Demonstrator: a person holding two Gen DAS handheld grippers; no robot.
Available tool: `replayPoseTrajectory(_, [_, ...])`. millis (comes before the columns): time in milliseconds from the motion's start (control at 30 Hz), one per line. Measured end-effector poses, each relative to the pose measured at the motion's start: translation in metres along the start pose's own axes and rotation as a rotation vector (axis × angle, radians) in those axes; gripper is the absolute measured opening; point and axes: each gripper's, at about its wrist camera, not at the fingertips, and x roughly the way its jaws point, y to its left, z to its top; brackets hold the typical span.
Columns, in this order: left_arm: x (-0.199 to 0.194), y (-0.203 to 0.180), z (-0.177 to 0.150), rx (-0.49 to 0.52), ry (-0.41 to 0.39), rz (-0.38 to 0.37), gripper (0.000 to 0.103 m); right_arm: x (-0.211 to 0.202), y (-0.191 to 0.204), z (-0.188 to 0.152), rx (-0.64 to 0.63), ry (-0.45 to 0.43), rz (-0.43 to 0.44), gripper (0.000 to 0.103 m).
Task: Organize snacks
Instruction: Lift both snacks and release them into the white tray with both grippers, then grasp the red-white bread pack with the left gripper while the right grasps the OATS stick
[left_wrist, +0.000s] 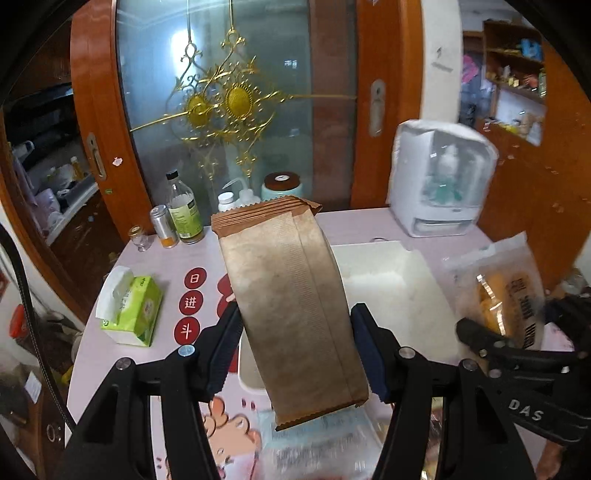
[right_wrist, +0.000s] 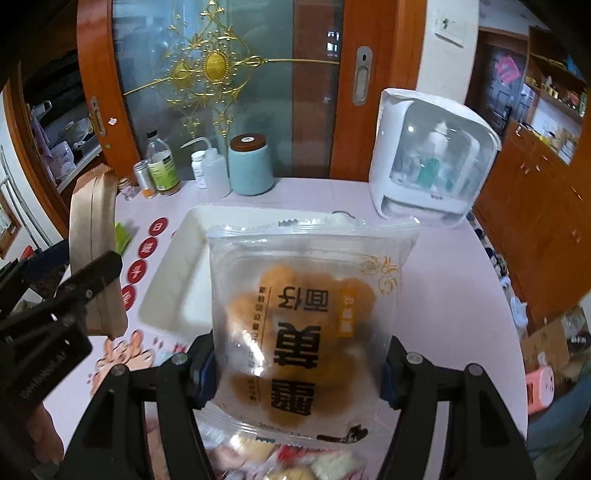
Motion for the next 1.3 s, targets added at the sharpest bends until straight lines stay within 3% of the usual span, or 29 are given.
replayPoseTrajectory(267, [0.083,-0.024,0.0,-0.026,0.102,0.053,0.059,0.09,-0.023,0.01,-0.01,0.119,0.01,0.068])
replayPoseTrajectory(433, [0.116,-0.03,-0.008,-0.027,0.169,0.101,0.06,0.121,-0.029,0.009,0.007,0.174,0.054,0.079])
replayPoseTrajectory(500, [0.123,-0.029,-0.009,-0.035,0.196,0.118,0.07,0.129,-0.029,0.007,0.016,0.2,0.06,0.079])
replayPoseTrajectory(533, [0.124,-0.028,-0.01,-0.043,0.205,0.116,0.083,0.133,-0.03,0.005,0.023,0.223,0.081,0.079])
replayPoseTrajectory(567, [0.124,-0.026,-0.011,-0.051,0.205,0.117,0.089,0.136,-0.03,0.004,0.027,0.236,0.098,0.079])
replayPoseTrajectory(800, [0.109,-0.022,-0.019,-0.064,0.218,0.131,0.09,0.121,-0.025,0.002,-0.003,0.159,0.113,0.083])
replayPoseTrajectory(933, [0.091,-0.023,-0.02,-0.064,0.2,0.144,0.09,0.104,-0.025,0.007,-0.01,0.081,0.103,0.092])
replayPoseTrajectory(1300, [0.03,-0.027,-0.024,-0.059,0.145,0.14,0.09,0.058,-0.024,-0.001,-0.009,0.039,0.121,0.092])
